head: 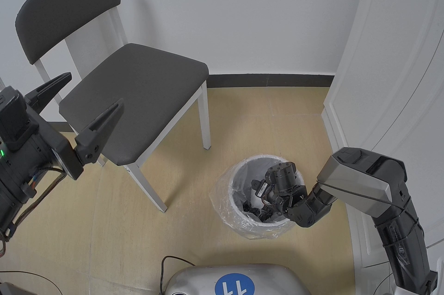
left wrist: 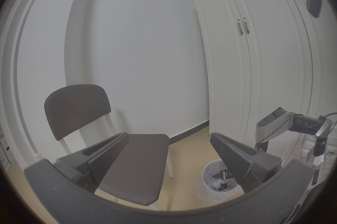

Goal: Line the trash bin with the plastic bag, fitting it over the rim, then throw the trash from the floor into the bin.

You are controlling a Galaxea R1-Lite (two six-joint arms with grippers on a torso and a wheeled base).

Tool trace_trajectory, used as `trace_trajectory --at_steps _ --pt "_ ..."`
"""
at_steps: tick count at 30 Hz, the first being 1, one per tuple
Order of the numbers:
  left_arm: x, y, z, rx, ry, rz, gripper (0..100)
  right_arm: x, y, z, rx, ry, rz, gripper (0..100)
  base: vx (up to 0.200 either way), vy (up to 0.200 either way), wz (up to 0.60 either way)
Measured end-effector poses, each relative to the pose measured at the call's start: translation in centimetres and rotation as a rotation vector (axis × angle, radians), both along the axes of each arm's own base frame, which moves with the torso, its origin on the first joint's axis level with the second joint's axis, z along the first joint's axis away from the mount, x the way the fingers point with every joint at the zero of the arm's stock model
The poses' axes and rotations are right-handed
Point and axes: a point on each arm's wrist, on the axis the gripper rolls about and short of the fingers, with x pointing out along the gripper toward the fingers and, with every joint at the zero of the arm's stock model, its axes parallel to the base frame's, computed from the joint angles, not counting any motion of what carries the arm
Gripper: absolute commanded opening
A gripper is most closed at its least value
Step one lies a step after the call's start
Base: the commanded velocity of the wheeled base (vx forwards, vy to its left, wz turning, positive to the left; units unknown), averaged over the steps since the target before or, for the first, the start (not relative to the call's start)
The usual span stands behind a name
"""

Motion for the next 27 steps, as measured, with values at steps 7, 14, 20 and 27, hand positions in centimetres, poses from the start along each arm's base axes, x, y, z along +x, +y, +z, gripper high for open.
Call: trace_trajectory --at_steps 7,14,20,27 --pt "0.0 0.0 -0.02 0.001 0.0 0.0 100 -0.02 0.0 -0.04 -0.006 0.001 0.003 100 0.0 0.0 0.0" --pt "-0.03 -0.01 -0.01 0.001 0.0 -0.001 100 -0.05 -0.02 -0.07 -0.011 0.002 0.007 100 0.0 0.0 0.0" --pt "-0.07 0.05 -0.02 0.015 -0.007 0.003 100 -0.05 0.06 -0.05 -0.013 0.003 0.011 100 0.0 0.0 0.0" --pt "0.14 0.03 -0.33 0.026 0.002 0.012 100 -0.12 0.35 -0.06 -0.015 -0.002 0.02 100 0.0 0.0 0.0"
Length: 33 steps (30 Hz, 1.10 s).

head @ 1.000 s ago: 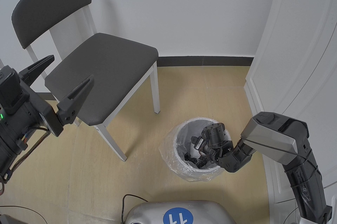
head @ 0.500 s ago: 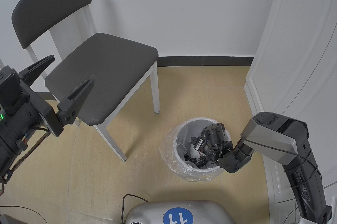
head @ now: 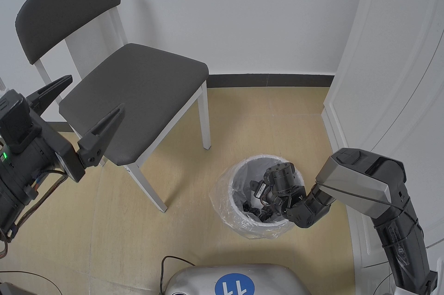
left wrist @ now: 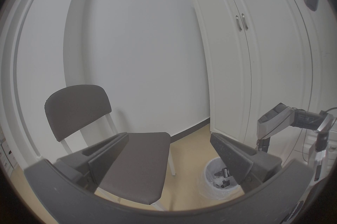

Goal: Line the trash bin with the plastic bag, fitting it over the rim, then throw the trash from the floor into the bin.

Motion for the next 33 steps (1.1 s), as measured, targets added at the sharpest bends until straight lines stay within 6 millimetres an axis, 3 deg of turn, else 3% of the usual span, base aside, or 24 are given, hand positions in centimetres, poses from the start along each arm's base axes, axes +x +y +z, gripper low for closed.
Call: trace_trajectory --at_steps 12,33 --pt "0.9 0.2 -0.5 0.007 0.029 0.041 100 0.0 0.0 -0.1 0.0 0.0 0.002 100 0.0 0.0 0.0" --pt "3.6 -1.9 -2.6 0.049 0.078 0.037 100 -0.2 0.0 -0.2 -0.021 0.011 0.014 100 0.0 0.0 0.0"
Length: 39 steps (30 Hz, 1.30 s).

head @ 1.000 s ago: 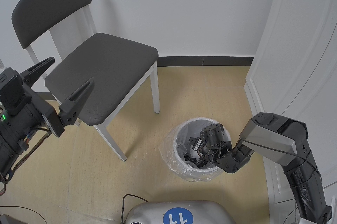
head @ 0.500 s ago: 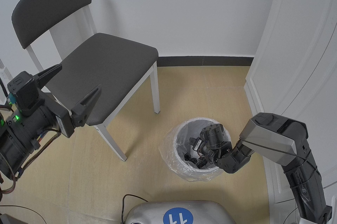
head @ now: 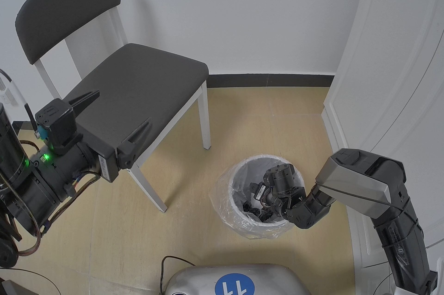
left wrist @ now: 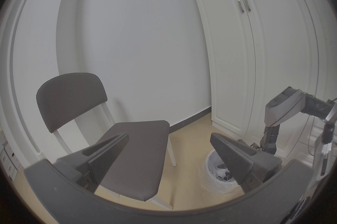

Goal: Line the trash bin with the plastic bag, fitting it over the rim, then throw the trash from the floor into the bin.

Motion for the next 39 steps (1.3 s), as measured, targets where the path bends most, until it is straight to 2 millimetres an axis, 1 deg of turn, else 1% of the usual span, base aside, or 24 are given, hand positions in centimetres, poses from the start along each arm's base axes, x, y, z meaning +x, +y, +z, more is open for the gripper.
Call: trace_trajectory --at_steps 4,6,10,15,20,24,28,30,35,37,38,39 --pt "0.1 -0.1 -0.1 0.004 0.006 0.0 100 -0.3 -0.3 0.1 -0.038 0.008 0.02 100 0.0 0.0 0.0" --pt "0.1 -0.1 -0.2 0.005 0.008 0.0 100 -0.8 -0.4 0.5 -0.059 0.012 0.036 100 0.0 0.0 0.0" --pt "0.2 -0.1 -0.2 0.005 0.009 0.001 100 -2.8 0.0 2.0 -0.115 0.02 0.104 100 0.0 0.0 0.0" --pt "0.2 -0.1 -0.2 0.003 0.008 0.004 100 -4.6 0.3 4.6 -0.167 -0.003 0.17 100 0.0 0.0 0.0" --pt "0.3 -0.1 -0.1 0.002 0.007 0.005 100 -5.9 -0.9 8.5 -0.219 -0.058 0.2 100 0.0 0.0 0.0" --pt "0.4 -0.1 -0.1 -0.001 0.003 0.004 100 -7.1 -2.5 11.9 -0.273 -0.115 0.22 100 0.0 0.0 0.0" --pt "0.6 -0.2 0.3 -0.007 -0.011 0.009 100 -9.0 -4.5 15.7 -0.333 -0.192 0.237 100 0.0 0.0 0.0" --pt "0.9 -0.2 0.8 -0.012 -0.024 0.016 100 -9.9 -5.4 17.4 -0.35 -0.23 0.236 100 0.0 0.0 0.0" --pt "2.3 -0.6 3.0 -0.044 -0.081 0.054 100 -12.4 -7.8 21.6 -0.37 -0.338 0.205 100 0.0 0.0 0.0" --pt "2.7 -0.6 3.6 -0.056 -0.093 0.093 100 -13.7 -8.8 23.6 -0.363 -0.396 0.181 100 0.0 0.0 0.0" --pt "2.7 -0.5 3.7 -0.06 -0.096 0.105 100 -14.0 -9.1 24.1 -0.361 -0.412 0.175 100 0.0 0.0 0.0" --pt "2.8 -0.3 3.9 -0.066 -0.1 0.129 100 -14.9 -9.6 25.2 -0.354 -0.448 0.163 100 0.0 0.0 0.0"
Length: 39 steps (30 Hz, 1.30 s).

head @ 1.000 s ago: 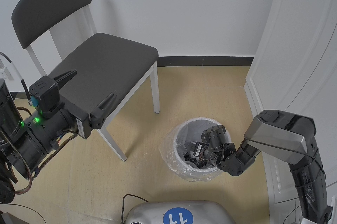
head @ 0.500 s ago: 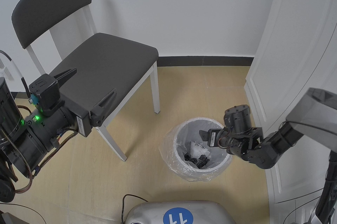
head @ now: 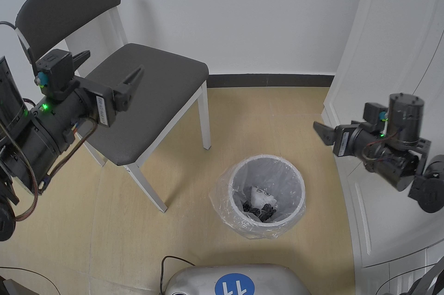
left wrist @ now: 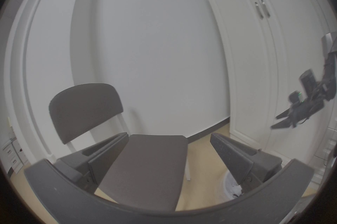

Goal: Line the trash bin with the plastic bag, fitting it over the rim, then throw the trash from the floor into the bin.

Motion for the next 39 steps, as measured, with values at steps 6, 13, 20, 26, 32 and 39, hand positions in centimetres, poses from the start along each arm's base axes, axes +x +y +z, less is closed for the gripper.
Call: trace_trajectory --at_steps 6,13,20,26,32,39 --pt "-1.8 2.5 1.0 -0.04 -0.038 0.1 100 -4.2 -2.5 4.4 0.05 -0.16 -0.009 100 0.0 0.0 0.0" --pt "-6.4 7.2 0.1 -0.06 -0.049 0.243 100 -10.5 -5.9 7.8 0.128 -0.346 -0.029 100 0.0 0.0 0.0" --pt "-11.9 10.7 -2.8 -0.064 -0.06 0.407 100 -16.0 -9.4 7.8 0.174 -0.471 -0.127 100 0.0 0.0 0.0" --pt "-16.4 12.1 -5.8 -0.101 -0.063 0.501 100 -20.2 -11.9 6.2 0.17 -0.568 -0.248 100 0.0 0.0 0.0" --pt "-19.9 12.5 -8.8 -0.13 -0.038 0.59 100 -24.3 -13.1 3.6 0.136 -0.623 -0.281 100 0.0 0.0 0.0" --pt "-21.8 12.5 -10.9 -0.217 -0.066 0.586 100 -28.0 -13.1 -0.1 0.067 -0.606 -0.253 100 0.0 0.0 0.0"
